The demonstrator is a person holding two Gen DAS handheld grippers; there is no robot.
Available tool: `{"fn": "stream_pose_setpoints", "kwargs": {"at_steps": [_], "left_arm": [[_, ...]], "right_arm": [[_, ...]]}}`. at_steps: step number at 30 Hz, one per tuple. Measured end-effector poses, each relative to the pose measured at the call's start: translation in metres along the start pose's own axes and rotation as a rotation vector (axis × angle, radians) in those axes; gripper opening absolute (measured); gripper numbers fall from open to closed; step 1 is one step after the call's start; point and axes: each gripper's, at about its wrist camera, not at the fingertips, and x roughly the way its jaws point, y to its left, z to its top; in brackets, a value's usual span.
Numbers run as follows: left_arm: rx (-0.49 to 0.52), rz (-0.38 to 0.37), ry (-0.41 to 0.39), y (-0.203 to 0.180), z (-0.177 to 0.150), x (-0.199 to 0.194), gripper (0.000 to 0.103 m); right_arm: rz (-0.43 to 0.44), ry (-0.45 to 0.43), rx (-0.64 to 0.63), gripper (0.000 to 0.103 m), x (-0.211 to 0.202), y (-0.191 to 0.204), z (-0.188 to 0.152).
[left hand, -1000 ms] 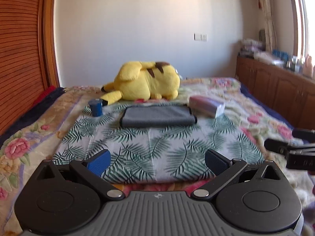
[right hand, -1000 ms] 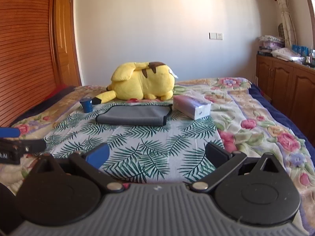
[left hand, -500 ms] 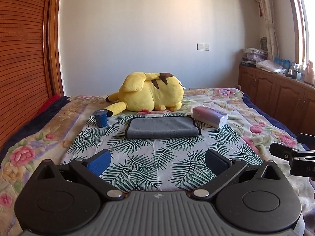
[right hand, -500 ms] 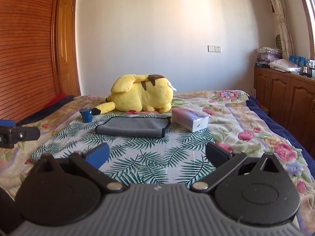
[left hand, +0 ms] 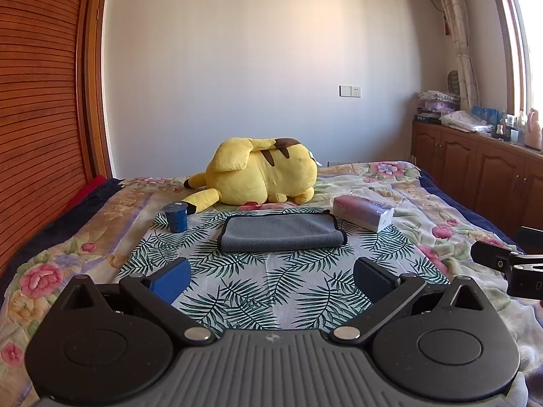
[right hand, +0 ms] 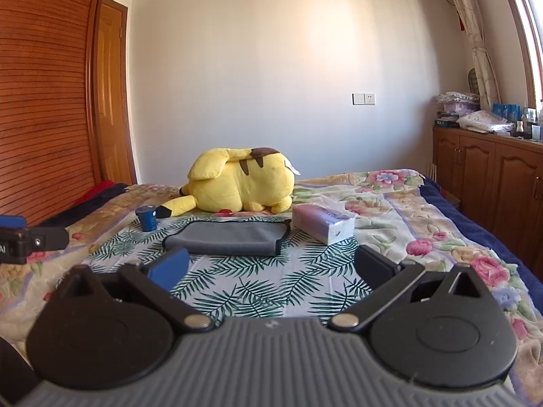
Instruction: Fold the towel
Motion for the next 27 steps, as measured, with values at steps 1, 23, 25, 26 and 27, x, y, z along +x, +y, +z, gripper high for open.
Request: {"fn": "stream_pose_setpoints", "kwargs": {"at_steps": [1, 23, 25, 26, 27], "left_arm": [[0.0, 0.001, 0.001, 0.0003, -0.0002, 0.0001, 0.087], [0.009, 0.012, 0.007, 0.0053, -0.0052, 0.0014, 0.087], [0.012, 0.014, 0.008, 0.0056, -0.0065, 0.0016, 0.087], [0.013, 0.016, 0.007, 0.006, -0.007, 0.0018, 0.087], [0.013, 0.018, 0.008, 0.0059, -0.0074, 0.002, 0.087]], "right_arm": [[0.0, -0.001, -0.001, 0.103, -0.0003, 0.0005, -0.0004], [-0.004, -0.003, -0.008, 0.103, -0.0009, 0.0002, -0.0021], [-0.005, -0.003, -0.009, 0.103, -0.0007, 0.0003, -0.0022], [-0.005, -0.003, -0.009, 0.103, -0.0008, 0.0002, -0.0021], [-0.005, -0.004, -0.008, 0.103, -0.0008, 0.0003, -0.0021]]}}
